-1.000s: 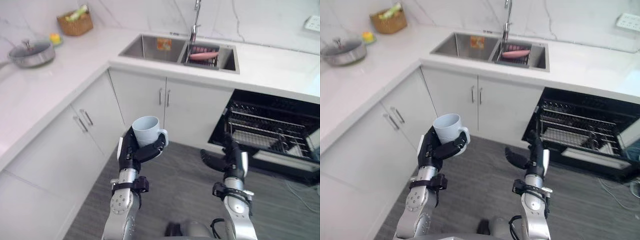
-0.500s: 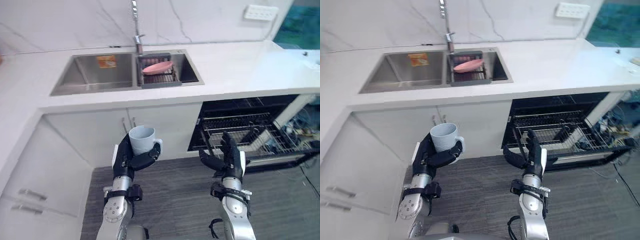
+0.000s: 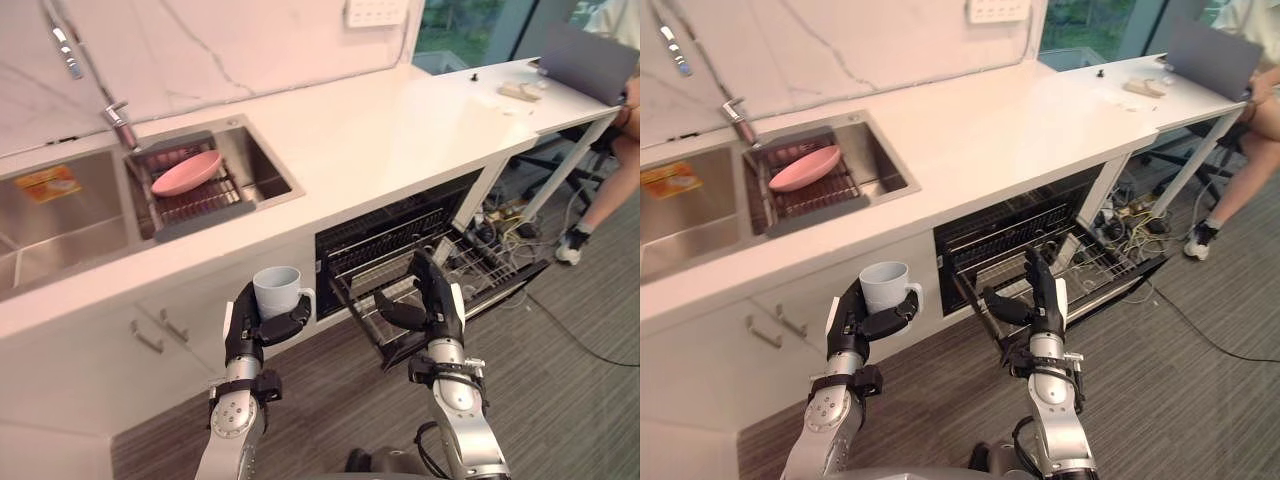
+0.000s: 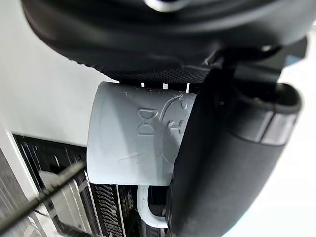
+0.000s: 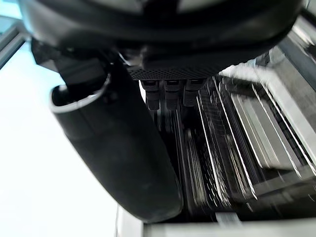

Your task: Walk over to the sink, pick up the cup, carry it to the dishwasher, place the cup inside the dishwasher, then close the dishwasher door

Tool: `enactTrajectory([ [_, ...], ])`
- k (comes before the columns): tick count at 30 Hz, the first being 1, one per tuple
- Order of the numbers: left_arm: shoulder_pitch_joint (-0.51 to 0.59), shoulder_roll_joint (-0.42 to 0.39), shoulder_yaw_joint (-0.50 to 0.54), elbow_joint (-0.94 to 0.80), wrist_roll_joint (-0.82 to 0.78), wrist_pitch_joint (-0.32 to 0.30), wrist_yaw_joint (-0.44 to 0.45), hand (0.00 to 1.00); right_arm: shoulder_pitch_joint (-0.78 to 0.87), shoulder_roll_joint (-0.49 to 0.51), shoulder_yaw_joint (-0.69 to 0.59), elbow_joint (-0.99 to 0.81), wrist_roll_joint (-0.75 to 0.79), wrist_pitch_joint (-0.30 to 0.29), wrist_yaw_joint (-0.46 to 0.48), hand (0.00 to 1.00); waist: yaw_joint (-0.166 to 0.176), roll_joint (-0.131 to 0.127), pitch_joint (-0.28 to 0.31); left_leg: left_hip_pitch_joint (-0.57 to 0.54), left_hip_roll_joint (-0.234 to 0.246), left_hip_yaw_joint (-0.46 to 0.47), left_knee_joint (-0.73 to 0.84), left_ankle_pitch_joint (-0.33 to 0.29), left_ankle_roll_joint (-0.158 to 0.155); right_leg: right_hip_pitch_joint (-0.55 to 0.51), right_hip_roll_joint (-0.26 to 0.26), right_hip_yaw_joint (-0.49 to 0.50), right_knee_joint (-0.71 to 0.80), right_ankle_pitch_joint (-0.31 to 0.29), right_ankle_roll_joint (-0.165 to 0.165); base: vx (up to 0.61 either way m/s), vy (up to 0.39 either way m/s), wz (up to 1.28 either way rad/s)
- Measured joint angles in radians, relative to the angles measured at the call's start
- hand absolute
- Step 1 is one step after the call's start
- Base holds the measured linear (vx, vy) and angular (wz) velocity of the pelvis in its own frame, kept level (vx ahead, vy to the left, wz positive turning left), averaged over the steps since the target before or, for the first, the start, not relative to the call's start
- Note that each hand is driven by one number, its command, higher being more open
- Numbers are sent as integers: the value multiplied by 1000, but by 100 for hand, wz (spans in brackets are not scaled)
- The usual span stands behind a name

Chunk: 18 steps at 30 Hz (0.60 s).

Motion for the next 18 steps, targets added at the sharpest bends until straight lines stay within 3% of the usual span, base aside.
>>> enactTrajectory([
  [1, 0, -2, -1, -28, 0, -1, 0, 30, 12, 4, 3, -39, 5, -1, 1, 90, 13, 3, 0, -61, 15, -2, 111, -20, 21, 54, 7, 35, -42, 3, 5, 252, 64, -61],
  [3, -2, -3, 4, -64, 0, -9, -1, 30, 17, 6, 8, -85, 17, -8, 10, 90, 23, 2, 0, -149, 14, -17, 115, -54, 31, 91, 5, 73, -84, 12, 20, 249, 97, -58],
  [5, -9, -3, 16, -77, 0, -20, 1, 30, 13, 5, 12, -101, 21, -18, 25, 90, 42, 1, 2, -217, -11, -69, 13, -71, 26, 108, -4, 115, -101, 19, 32, 241, 169, -67],
  [6, -10, -3, 28, -77, 0, -19, 6, 30, 5, 5, 17, -100, 35, -18, 37, 90, 47, 1, 9, -239, -49, -125, -113, -66, 21, 117, -19, 137, -97, 19, 35, 223, 219, -68],
  [7, -1, 1, 21, -78, -3, -17, -3, 30, 2, 4, 18, -100, 48, -18, 42, 90, 47, 5, 13, -243, -71, -159, -196, -49, 19, 121, -27, 147, -93, 18, 43, 238, 332, -63],
  [8, 22, 0, -18, -92, 7, -25, -18, 30, -3, -2, 21, -99, 58, -20, 48, 90, 51, 21, 20, -229, -102, -217, -370, 96, 22, 123, -32, 172, -77, 3, 81, 206, 312, -55],
  [9, 26, 14, -57, -96, 14, -25, -24, 30, -10, 4, 32, -67, 66, -21, 64, 90, 53, -9, 23, -193, -141, -206, -394, 144, 10, 132, -69, 207, -86, -9, 112, 187, 296, -35],
  [11, 24, 22, -92, -99, 21, -27, -25, 30, -16, 2, 53, -66, 81, -21, 86, 90, 34, -20, 25, -190, -170, -198, -417, 153, 27, 136, -96, 210, -104, -6, 118, 89, 161, -2],
  [14, 19, 21, -89, -84, 20, -24, -25, 30, -21, 2, 100, -65, 91, -21, 132, 90, 37, -23, 27, -148, -193, -169, -470, 173, 44, 145, -118, 234, -131, 13, 148, 19, 93, -18],
  [18, -16, 47, -48, -45, 20, -23, -24, 30, -25, -9, 109, -65, 132, -22, 177, 90, 30, -29, 30, -94, -196, -153, -581, 233, 41, 150, -107, 252, -167, 42, 141, -51, -16, -15],
])
